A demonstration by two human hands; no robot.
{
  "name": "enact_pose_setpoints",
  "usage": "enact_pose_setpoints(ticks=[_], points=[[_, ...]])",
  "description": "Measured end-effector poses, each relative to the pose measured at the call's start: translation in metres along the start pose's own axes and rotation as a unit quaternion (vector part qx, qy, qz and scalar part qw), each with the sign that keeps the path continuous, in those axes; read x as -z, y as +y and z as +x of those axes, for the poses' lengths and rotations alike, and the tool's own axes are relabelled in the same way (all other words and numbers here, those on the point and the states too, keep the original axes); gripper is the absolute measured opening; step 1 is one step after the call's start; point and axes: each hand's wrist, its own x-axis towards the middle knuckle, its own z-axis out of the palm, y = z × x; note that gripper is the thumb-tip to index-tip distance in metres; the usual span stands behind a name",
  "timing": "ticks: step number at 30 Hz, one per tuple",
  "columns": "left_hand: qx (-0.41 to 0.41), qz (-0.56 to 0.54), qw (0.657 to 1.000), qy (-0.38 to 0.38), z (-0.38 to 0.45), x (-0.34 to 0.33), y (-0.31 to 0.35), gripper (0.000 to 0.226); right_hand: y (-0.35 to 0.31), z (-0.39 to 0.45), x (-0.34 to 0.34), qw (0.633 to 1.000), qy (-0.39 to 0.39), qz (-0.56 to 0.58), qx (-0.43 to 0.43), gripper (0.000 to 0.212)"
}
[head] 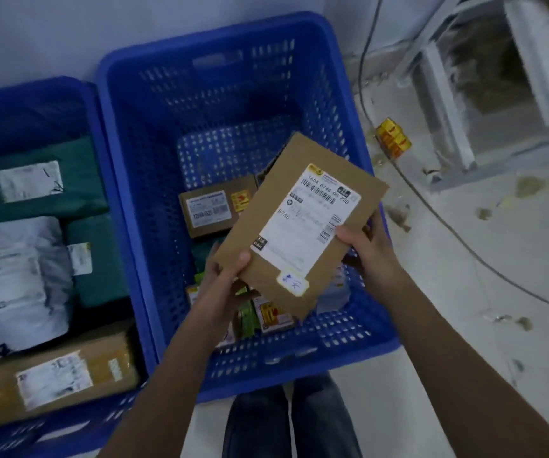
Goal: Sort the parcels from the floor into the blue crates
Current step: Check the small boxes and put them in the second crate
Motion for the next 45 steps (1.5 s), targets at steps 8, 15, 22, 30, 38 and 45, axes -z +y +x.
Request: enact_pose_setpoints(ticks=[8, 15, 22, 30, 38, 45], points=[[-0.027, -0.131, 0.989, 0.062, 0.079, -0.051, 0.02, 0.052, -0.015, 0.093, -0.04, 0.967, 0.056, -0.249, 0.011, 0.05], [-0.09, 0.098, 0.987, 0.094, 0.172, -0.072, 0.023, 0.065, 0.006, 0.194, -0.027, 0.898, 0.071, -0.422, 0.1, 0.057], [-0.167, 0.18, 0.963, 0.115, 0.247, -0.069, -0.012, 0.056, 0.057, 0.248, -0.016, 0.852, 0.054, -0.514, 0.09, 0.056], [-0.122, 0.473, 0.852, 0.186, 0.285, -0.061, -0.037, 0.039, 0.112, 0.258, 0.006, 0.756, 0.039, -0.653, -0.02, 0.062], [-0.06, 0.377, 0.922, 0.065, 0.223, -0.049, -0.027, 0.024, 0.097, 0.18, -0.013, 0.675, 0.061, -0.735, -0.027, 0.04], [0.049, 0.312, 0.94, 0.129, 0.118, -0.029, -0.042, 0.02, 0.084, -0.001, 0.013, 0.863, 0.043, -0.47, 0.18, 0.024]])
